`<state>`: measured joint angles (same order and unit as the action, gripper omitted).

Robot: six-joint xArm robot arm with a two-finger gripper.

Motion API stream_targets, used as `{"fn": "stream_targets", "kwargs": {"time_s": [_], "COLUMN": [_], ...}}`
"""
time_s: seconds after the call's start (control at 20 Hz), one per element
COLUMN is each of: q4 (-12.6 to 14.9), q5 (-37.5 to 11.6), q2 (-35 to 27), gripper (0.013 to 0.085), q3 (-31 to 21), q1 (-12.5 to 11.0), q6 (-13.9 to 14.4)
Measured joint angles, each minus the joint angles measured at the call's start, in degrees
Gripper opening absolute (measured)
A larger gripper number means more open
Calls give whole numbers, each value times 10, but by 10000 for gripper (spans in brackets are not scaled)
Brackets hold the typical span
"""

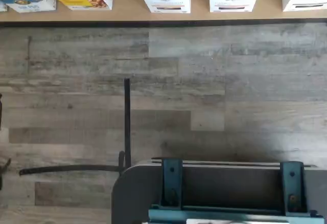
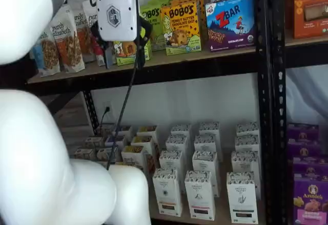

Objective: Pick up the white box with a yellow strip in the middle, on the bottom shelf, the fourth box from the left

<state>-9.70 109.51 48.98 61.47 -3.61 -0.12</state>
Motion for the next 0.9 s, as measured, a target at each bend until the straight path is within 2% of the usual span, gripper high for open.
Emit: {"fn": "stream_targets", "kwargs": {"time_s": [0.15, 0.5, 0.65, 0.9], "q4": [3, 32, 33, 49], "q5": [-19, -72, -99, -138], "q2": [-4, -14, -16, -26], "gripper": [850, 850, 850, 850], "q3": [-15, -56, -77, -110], "q1": [11, 37, 38, 52], "q6": [8, 20, 18, 27]}}
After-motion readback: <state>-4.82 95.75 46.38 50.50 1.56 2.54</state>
